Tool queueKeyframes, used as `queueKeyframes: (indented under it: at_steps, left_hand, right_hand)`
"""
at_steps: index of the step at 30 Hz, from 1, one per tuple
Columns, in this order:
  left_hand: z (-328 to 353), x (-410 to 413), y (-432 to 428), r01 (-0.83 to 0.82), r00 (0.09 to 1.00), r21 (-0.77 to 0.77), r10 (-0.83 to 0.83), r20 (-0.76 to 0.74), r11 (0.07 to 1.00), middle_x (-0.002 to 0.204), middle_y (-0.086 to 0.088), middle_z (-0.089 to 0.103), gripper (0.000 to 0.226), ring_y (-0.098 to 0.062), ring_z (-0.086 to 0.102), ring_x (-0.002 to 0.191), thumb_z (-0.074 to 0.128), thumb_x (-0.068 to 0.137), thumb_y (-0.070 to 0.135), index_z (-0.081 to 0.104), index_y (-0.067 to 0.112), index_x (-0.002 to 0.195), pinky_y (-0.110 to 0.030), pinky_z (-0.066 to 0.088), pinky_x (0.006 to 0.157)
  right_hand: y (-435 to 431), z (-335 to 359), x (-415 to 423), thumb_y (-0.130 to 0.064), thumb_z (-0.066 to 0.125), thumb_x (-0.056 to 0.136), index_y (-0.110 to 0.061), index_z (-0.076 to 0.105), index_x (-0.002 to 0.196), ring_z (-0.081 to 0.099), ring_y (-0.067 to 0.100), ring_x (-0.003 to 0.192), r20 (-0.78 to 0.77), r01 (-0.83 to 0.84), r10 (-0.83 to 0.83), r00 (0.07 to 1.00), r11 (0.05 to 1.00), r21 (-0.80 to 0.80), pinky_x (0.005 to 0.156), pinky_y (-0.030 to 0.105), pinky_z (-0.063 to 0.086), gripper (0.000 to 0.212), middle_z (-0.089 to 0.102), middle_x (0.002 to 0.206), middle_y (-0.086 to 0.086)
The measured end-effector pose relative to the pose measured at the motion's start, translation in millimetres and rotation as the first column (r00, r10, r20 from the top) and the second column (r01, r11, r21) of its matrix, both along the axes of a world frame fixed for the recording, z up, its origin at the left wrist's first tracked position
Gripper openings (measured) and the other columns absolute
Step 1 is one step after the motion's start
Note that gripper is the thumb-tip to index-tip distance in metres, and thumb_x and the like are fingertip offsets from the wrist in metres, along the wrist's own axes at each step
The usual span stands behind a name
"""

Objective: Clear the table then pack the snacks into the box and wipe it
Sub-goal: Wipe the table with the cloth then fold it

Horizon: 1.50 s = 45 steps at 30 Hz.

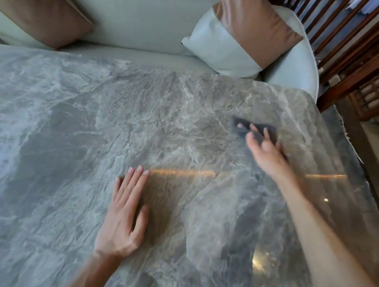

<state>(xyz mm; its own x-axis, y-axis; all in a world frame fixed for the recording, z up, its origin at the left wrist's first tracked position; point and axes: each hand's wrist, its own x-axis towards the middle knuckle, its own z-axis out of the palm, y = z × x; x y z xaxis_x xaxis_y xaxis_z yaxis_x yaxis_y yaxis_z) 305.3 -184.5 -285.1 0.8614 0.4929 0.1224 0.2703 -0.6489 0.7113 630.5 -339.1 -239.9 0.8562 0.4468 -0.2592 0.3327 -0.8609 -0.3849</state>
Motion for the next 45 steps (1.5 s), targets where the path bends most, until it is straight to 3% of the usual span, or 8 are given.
queueKeyframes:
  at_steps: [9, 16, 20, 26, 30, 37, 41, 45]
  left_hand:
    - [-4, 0, -1, -0.023, 1.000, -0.022, 0.023, 0.017, 0.999, 0.162, -0.001, 0.018, 0.062, -0.016, 0.008, 0.152, 0.032, 0.093, 0.028, 0.023, 0.012, 0.153, -0.040, 0.003, 0.125]
    - [18, -5, 14, -0.149, 0.962, -0.634, 0.261, 0.086, 0.759, 0.163, 0.001, 0.016, 0.066, -0.007, 0.015, 0.150, 0.039, 0.093, 0.022, 0.013, 0.019, 0.154, -0.044, 0.013, 0.125]
    - [47, -36, 18, -0.165, 0.967, -0.644, 0.251, 0.043, 0.747, 0.162, 0.006, 0.017, 0.067, -0.003, 0.015, 0.149, 0.041, 0.093, 0.030, 0.014, 0.024, 0.154, -0.042, 0.015, 0.125]
    - [94, -117, 18, -0.235, 0.967, -0.652, 0.239, -0.084, 0.721, 0.161, 0.006, 0.022, 0.055, -0.008, 0.019, 0.148, 0.041, 0.102, 0.027, 0.021, 0.028, 0.153, -0.040, 0.016, 0.124]
    - [128, -152, 25, -0.303, 0.953, -0.722, 0.217, -0.213, 0.622, 0.157, -0.005, 0.032, 0.048, -0.017, 0.033, 0.143, 0.042, 0.102, 0.021, 0.033, 0.015, 0.149, -0.030, 0.023, 0.117]
    - [197, -169, 15, -0.247, 0.954, -0.871, -0.053, -0.297, 0.425, 0.094, 0.012, 0.073, 0.041, -0.012, 0.065, 0.090, 0.049, 0.090, 0.057, 0.069, 0.028, 0.112, -0.023, 0.050, 0.070]
    - [208, -179, 18, -0.212, 0.974, -0.946, -0.027, -0.225, 0.247, 0.123, -0.013, 0.069, 0.047, -0.029, 0.064, 0.116, 0.066, 0.088, 0.043, 0.065, 0.010, 0.122, -0.043, 0.053, 0.096]
    - [221, -201, 28, -0.230, 0.973, -0.934, 0.076, -0.217, 0.274, 0.115, -0.012, 0.070, 0.040, -0.024, 0.069, 0.101, 0.071, 0.084, 0.024, 0.066, 0.007, 0.120, -0.036, 0.058, 0.079]
  right_hand:
    - [7, -53, -169, -0.059, 0.021, 0.096, -0.055, 0.030, 0.142, 0.012, 0.023, 0.151, 0.321, -0.538, 0.548, 0.773, 0.833, -0.127, 0.118, 0.060, 0.007, 0.047, 0.022, 0.160, -0.016]
    - [-28, -55, -302, -0.055, 0.029, 0.099, -0.056, 0.025, 0.143, 0.008, 0.018, 0.152, 0.265, -0.643, 0.631, 0.730, 0.764, -0.048, 0.119, 0.058, 0.010, 0.044, 0.017, 0.160, -0.021]
    - [-38, -41, -357, -0.055, 0.028, 0.100, -0.057, 0.028, 0.142, 0.011, 0.014, 0.151, 0.141, -0.613, 0.608, 0.781, 0.790, -0.010, 0.119, 0.053, 0.007, 0.042, 0.018, 0.159, -0.024]
    - [-12, 12, -401, -0.055, 0.029, 0.098, -0.055, 0.032, 0.140, -0.006, 0.004, 0.149, -0.401, -0.203, 0.274, 0.874, 0.956, 0.212, 0.120, 0.036, -0.012, 0.042, 0.018, 0.157, -0.024]
    - [-1, 78, -394, -0.064, 0.058, 0.076, -0.017, 0.059, 0.131, 0.055, 0.019, 0.126, -0.958, 0.681, 0.002, 0.285, 0.703, 0.204, 0.112, 0.039, 0.038, 0.073, 0.059, 0.136, 0.001]
    - [2, 150, -365, -0.066, 0.049, 0.087, -0.004, 0.064, 0.126, 0.058, 0.032, 0.124, -0.965, 0.738, 0.262, 0.005, 0.651, 0.180, 0.099, 0.046, 0.050, 0.074, 0.060, 0.133, 0.019]
    - [15, 170, -348, -0.066, 0.046, 0.086, -0.005, 0.064, 0.125, 0.060, 0.034, 0.122, -0.953, 0.669, 0.301, -0.014, 0.712, 0.215, 0.095, 0.045, 0.052, 0.074, 0.061, 0.131, 0.022]
    - [46, 186, -340, -0.064, 0.050, 0.087, -0.008, 0.063, 0.128, 0.058, 0.033, 0.124, -0.932, 0.543, 0.360, -0.039, 0.791, 0.283, 0.096, 0.045, 0.051, 0.071, 0.060, 0.133, 0.019]
